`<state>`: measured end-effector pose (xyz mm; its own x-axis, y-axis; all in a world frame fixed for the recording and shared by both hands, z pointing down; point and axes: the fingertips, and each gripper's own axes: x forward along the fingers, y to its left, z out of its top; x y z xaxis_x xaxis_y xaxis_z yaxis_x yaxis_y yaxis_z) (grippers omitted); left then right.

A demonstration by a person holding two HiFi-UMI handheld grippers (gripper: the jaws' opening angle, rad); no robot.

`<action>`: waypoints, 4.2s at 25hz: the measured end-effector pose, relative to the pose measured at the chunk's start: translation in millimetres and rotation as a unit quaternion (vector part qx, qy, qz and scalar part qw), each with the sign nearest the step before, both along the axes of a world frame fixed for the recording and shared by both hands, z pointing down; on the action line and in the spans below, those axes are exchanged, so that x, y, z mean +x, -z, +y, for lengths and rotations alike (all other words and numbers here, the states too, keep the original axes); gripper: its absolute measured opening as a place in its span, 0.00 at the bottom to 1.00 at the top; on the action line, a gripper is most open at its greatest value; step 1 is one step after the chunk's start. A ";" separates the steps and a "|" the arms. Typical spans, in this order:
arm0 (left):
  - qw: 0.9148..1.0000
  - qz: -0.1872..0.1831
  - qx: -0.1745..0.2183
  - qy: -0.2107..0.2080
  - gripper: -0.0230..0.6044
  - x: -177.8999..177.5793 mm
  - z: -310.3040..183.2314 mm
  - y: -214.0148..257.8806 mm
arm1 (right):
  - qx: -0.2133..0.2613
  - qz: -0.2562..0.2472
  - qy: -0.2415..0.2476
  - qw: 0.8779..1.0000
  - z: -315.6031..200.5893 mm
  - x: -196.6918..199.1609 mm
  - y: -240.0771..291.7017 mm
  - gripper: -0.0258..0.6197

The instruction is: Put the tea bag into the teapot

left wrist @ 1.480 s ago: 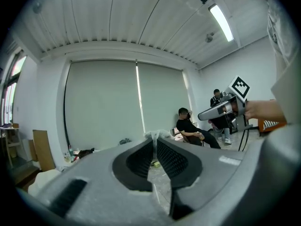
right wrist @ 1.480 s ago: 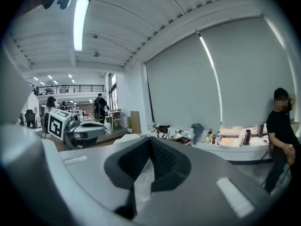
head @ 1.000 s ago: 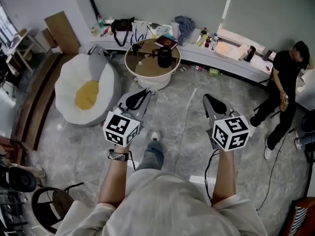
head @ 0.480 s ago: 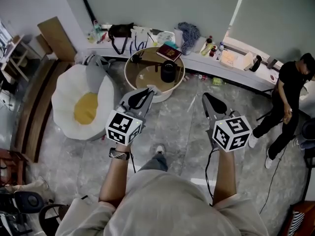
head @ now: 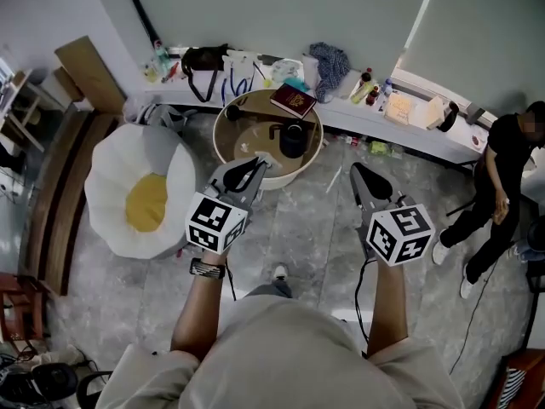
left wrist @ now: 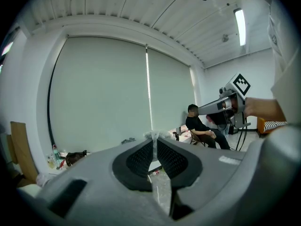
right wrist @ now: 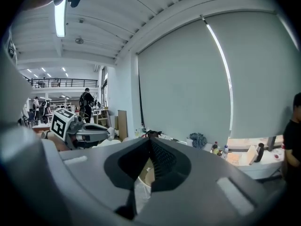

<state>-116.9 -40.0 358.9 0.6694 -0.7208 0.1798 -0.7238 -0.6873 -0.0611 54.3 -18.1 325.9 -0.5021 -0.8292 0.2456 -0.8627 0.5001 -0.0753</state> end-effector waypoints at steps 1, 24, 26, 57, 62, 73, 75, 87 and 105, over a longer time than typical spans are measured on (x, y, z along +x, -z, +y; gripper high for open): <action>1.000 -0.001 -0.001 -0.002 0.09 -1.0 -6.8 -3.7 | 0.000 -0.001 -0.004 1.000 -6.6 -0.1 -2.8 0.05; 0.999 -0.029 -0.042 0.012 0.09 9.4 -157.0 -43.0 | -0.041 -0.006 -0.016 0.999 -143.6 14.7 -33.9 0.05; 0.998 -0.040 -0.047 0.018 0.09 12.4 -176.4 -49.8 | -0.043 -0.006 -0.011 0.999 -163.7 19.6 -36.7 0.05; 0.940 -0.286 -0.184 -0.040 0.09 92.4 -425.3 -337.1 | -0.188 -0.019 0.030 0.982 -386.4 68.9 -207.3 0.05; 0.920 -0.313 -0.226 -0.070 0.09 104.6 -430.2 -386.5 | -0.210 -0.023 0.023 0.977 -385.2 77.2 -230.3 0.05; 0.880 -0.393 -0.250 -0.090 0.09 113.3 -440.6 -449.6 | -0.242 -0.034 -0.005 0.970 -388.0 98.6 -259.8 0.05; 0.873 -0.405 -0.254 -0.094 0.09 115.8 -439.8 -456.0 | -0.245 -0.037 -0.004 0.969 -387.9 99.1 -263.4 0.05; 0.847 -0.421 -0.303 -0.117 0.10 127.4 -434.3 -485.6 | -0.255 -0.057 -0.012 0.965 -388.4 101.8 -276.9 0.05; 0.866 -0.367 -0.330 -0.085 0.18 121.8 -432.2 -459.4 | -0.243 -0.057 0.001 0.968 -399.3 102.3 -263.9 0.05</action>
